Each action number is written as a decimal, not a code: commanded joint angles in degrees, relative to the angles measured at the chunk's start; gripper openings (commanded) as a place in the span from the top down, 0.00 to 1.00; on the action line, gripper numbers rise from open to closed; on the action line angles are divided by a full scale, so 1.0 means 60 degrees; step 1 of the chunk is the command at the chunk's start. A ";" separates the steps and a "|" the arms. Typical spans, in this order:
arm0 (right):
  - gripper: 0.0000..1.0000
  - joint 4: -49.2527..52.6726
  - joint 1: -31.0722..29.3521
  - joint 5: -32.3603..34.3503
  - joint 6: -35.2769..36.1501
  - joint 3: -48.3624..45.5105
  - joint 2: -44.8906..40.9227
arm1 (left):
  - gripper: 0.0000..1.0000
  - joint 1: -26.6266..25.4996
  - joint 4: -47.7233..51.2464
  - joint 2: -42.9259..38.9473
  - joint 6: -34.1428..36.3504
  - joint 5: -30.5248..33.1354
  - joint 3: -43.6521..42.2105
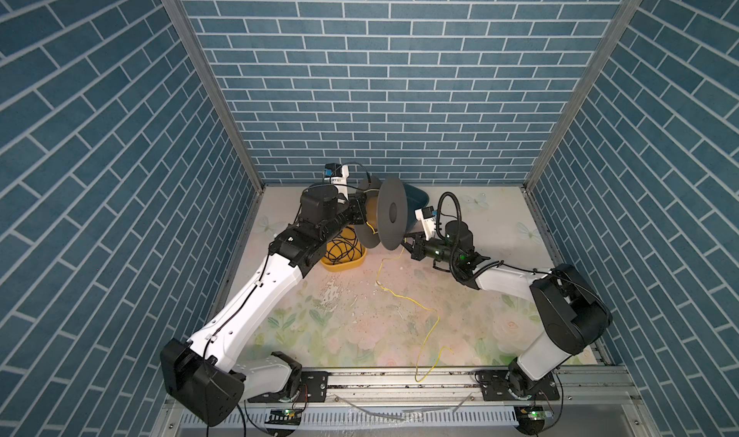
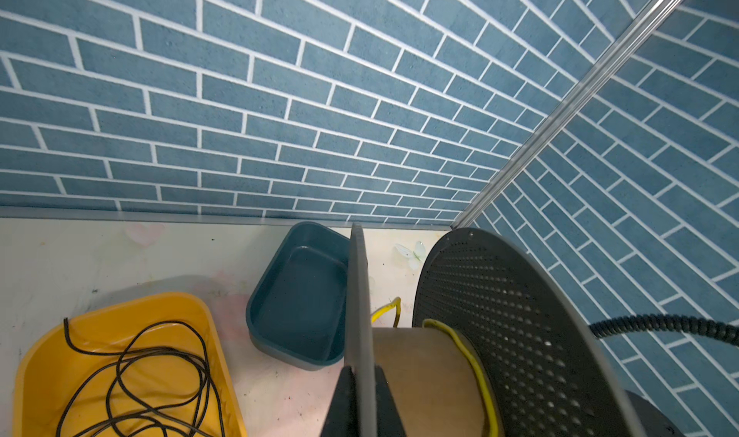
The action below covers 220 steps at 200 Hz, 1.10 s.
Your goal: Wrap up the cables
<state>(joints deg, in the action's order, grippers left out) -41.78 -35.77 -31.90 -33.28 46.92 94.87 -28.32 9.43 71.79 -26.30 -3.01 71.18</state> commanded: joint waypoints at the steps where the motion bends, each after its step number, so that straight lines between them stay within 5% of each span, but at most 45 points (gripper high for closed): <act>1: 1.00 -0.0623 -0.0176 -0.0703 -0.0435 -0.0070 0.0119 | 1.00 0.0090 -0.1709 -0.0363 -0.0246 0.0382 -0.0009; 32: 0.99 0.1379 -0.0118 0.0356 0.0447 -0.0001 -0.0567 | 1.00 0.0089 -0.1458 -0.0648 0.0001 0.0660 -0.0121; 103: 0.50 0.5696 -0.0109 0.2200 0.2308 0.0662 -0.2157 | 1.00 0.0090 -0.0757 -0.1106 -0.0066 0.1158 0.0009; 172: 0.29 0.8145 -0.0128 0.3418 0.3731 0.0464 -0.4443 | 1.00 0.0063 0.0042 -0.1293 -0.0233 0.1724 0.0031; 220: 0.24 0.9489 -0.0317 0.3200 0.4810 0.0754 -0.5566 | 1.00 -0.0084 0.0156 -0.1202 -0.0285 0.1918 -0.0085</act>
<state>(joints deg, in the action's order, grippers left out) 8.71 -36.64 -12.71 -10.70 48.18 64.49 -28.32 13.54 65.95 -26.74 7.25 69.10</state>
